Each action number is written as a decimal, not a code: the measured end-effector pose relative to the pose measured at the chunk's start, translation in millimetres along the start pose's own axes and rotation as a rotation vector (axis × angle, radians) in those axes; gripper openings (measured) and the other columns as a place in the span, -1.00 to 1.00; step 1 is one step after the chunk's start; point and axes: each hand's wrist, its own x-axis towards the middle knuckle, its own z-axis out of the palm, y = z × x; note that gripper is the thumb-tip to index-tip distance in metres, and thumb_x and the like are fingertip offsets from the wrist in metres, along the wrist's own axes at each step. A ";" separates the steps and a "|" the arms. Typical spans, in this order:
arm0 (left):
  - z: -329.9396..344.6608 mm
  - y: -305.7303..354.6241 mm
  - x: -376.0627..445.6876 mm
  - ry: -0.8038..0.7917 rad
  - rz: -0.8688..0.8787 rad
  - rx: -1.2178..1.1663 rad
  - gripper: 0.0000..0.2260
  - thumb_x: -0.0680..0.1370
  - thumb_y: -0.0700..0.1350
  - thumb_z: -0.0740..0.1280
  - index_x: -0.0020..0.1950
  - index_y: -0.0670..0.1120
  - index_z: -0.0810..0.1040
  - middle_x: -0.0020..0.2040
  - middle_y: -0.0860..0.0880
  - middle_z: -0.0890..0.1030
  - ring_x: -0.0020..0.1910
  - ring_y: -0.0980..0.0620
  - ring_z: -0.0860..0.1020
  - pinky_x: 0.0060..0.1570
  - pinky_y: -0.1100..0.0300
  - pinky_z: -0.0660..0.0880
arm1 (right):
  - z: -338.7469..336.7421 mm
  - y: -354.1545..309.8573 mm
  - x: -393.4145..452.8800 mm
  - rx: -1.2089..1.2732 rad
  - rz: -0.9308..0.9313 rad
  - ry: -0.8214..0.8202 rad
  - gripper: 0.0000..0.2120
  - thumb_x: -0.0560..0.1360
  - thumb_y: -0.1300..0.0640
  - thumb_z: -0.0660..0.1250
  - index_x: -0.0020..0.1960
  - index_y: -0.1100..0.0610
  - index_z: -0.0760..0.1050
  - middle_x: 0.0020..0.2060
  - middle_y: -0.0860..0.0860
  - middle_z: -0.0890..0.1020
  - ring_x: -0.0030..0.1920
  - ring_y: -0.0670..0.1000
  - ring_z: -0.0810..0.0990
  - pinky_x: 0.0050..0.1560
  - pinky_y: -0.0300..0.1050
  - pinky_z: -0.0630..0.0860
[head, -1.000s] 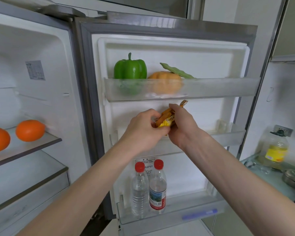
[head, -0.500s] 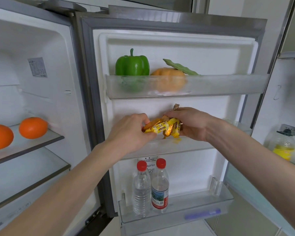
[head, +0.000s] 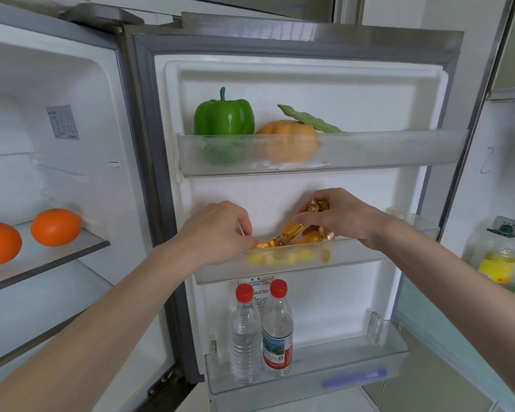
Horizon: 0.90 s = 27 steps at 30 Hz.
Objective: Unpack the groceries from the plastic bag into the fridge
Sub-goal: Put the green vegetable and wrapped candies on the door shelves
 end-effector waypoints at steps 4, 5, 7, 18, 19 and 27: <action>2.8 -0.5 -1.6 0.035 0.016 -0.035 -0.84 0.55 0.09 0.48 0.02 0.03 0.69 -0.05 0.10 0.68 -0.03 0.07 0.62 0.11 0.03 0.58 | -5.5 6.9 0.6 0.022 -0.056 -0.046 -0.89 0.55 0.18 0.48 0.05 0.17 0.64 -0.13 0.16 0.68 -0.20 -0.06 0.71 -0.07 -0.03 0.55; 3.7 -0.2 -2.6 0.047 0.023 -0.043 -0.85 0.56 0.09 0.46 0.01 0.03 0.70 -0.07 0.11 0.67 -0.05 0.08 0.62 0.09 0.02 0.58 | -6.2 8.9 0.9 0.021 -0.074 -0.045 -0.90 0.55 0.17 0.48 0.05 0.16 0.65 -0.14 0.11 0.67 -0.18 -0.06 0.69 -0.08 -0.06 0.53; 5.5 1.4 -4.6 0.076 0.042 -0.069 -0.87 0.57 0.07 0.45 -0.01 0.03 0.71 -0.11 0.12 0.66 -0.11 0.09 0.61 0.06 0.03 0.60 | -7.1 12.7 1.0 0.003 -0.106 -0.030 -0.93 0.56 0.15 0.47 0.01 0.13 0.67 -0.21 -0.01 0.64 -0.23 -0.13 0.59 -0.13 -0.21 0.48; 18.2 26.7 -9.4 0.131 0.157 -0.162 -0.88 0.61 -0.05 0.40 -0.08 0.06 0.72 -0.14 0.13 0.70 -0.12 0.15 0.63 -0.03 0.14 0.57 | -33.1 38.8 -12.6 -0.258 -0.230 0.142 -0.80 0.61 0.02 0.38 -0.11 0.08 0.68 -0.20 -0.09 0.69 -0.16 -0.08 0.62 -0.24 -0.45 0.41; 21.0 30.4 -11.2 0.164 0.166 -0.172 -0.87 0.61 -0.07 0.39 -0.08 0.05 0.73 -0.15 0.13 0.70 -0.12 0.14 0.63 -0.03 0.12 0.58 | -33.0 40.1 -13.5 -0.226 -0.236 0.158 -0.81 0.62 0.03 0.37 -0.11 0.05 0.68 -0.20 -0.13 0.68 -0.15 -0.11 0.62 -0.25 -0.47 0.40; 55.2 52.8 -25.6 0.260 0.339 0.013 -0.80 0.64 0.08 0.29 0.02 0.06 0.68 -0.10 0.13 0.59 -0.09 0.12 0.57 -0.09 0.00 0.56 | -25.3 67.2 -28.8 -0.126 -0.497 0.310 -0.78 0.67 0.04 0.27 -0.04 0.02 0.67 -0.11 -0.16 0.67 -0.07 -0.13 0.63 -0.06 -0.30 0.49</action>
